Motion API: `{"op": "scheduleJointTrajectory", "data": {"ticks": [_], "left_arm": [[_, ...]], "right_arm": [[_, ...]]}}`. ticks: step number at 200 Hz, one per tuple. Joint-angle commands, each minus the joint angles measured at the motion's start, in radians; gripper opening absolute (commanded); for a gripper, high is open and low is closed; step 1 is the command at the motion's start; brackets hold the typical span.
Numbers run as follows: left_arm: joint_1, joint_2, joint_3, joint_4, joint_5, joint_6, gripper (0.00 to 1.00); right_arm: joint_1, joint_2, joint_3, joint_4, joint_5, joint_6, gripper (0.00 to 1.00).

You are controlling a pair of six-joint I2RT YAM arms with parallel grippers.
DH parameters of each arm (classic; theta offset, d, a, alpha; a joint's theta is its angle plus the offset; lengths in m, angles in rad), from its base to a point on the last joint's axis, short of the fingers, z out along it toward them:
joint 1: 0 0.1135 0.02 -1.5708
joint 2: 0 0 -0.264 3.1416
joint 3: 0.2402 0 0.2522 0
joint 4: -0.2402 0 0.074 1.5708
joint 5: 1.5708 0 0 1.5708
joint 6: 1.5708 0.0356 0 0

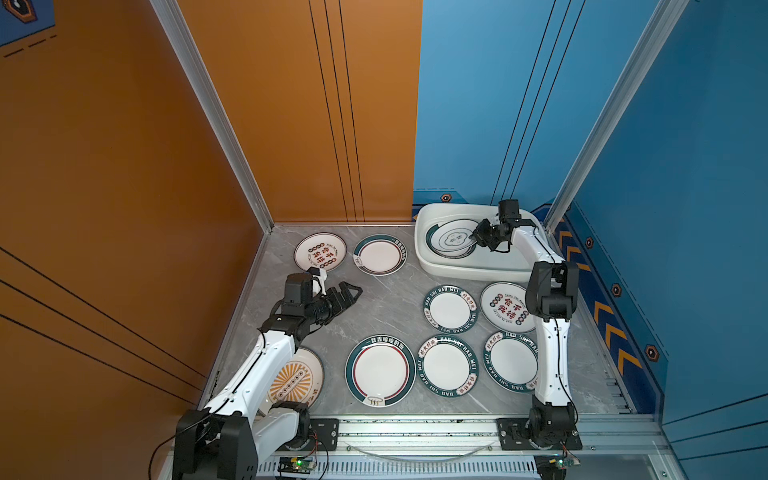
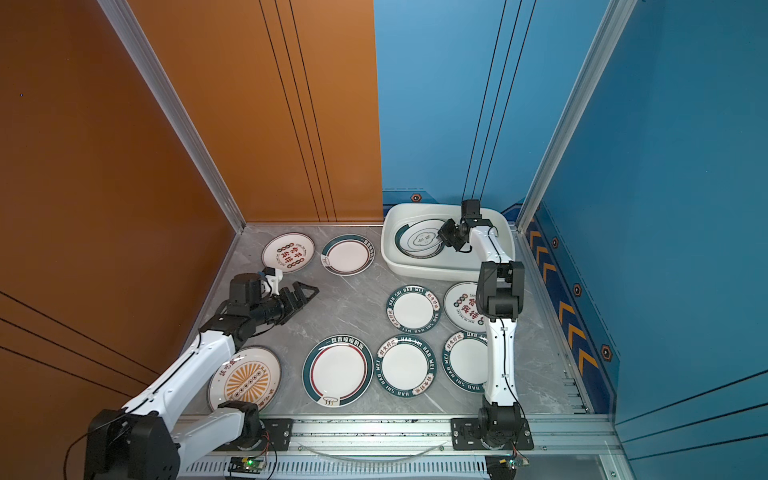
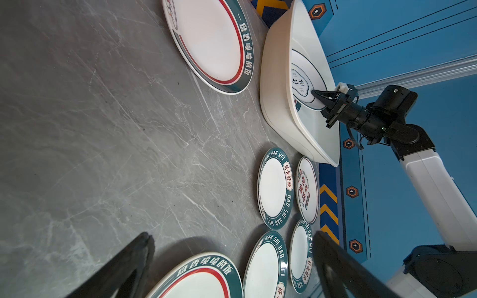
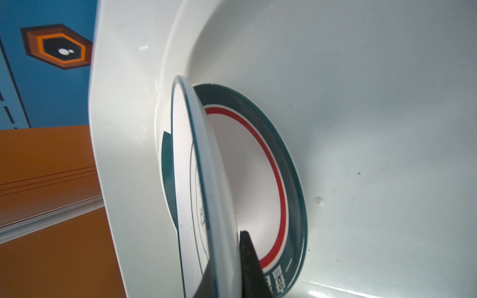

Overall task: Place the plates into the plastic bin on the countertop
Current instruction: 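Lower the plate onto the bin floor and open the right gripper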

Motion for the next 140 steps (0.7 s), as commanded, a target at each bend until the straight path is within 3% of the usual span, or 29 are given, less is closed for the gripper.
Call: {"op": "scheduleJointTrajectory", "data": {"ticks": [1,31,83,140], "left_arm": [[0.010,-0.016,-0.016,-0.018,0.025,0.022,0.98],[0.016,-0.016,-0.014,-0.022,0.032,0.025,0.98],[0.019,-0.009,-0.011,-0.021,0.039,0.027,0.98],[0.022,-0.013,-0.013,-0.028,0.040,0.028,0.98]], "right_arm": [[0.014,0.006,0.030,-0.016,0.020,-0.036,0.00],[0.018,0.014,0.033,-0.038,0.037,-0.054,0.00],[0.023,0.022,0.059,-0.115,0.085,-0.109,0.34],[0.044,-0.003,0.076,-0.214,0.218,-0.212,0.45]]}}
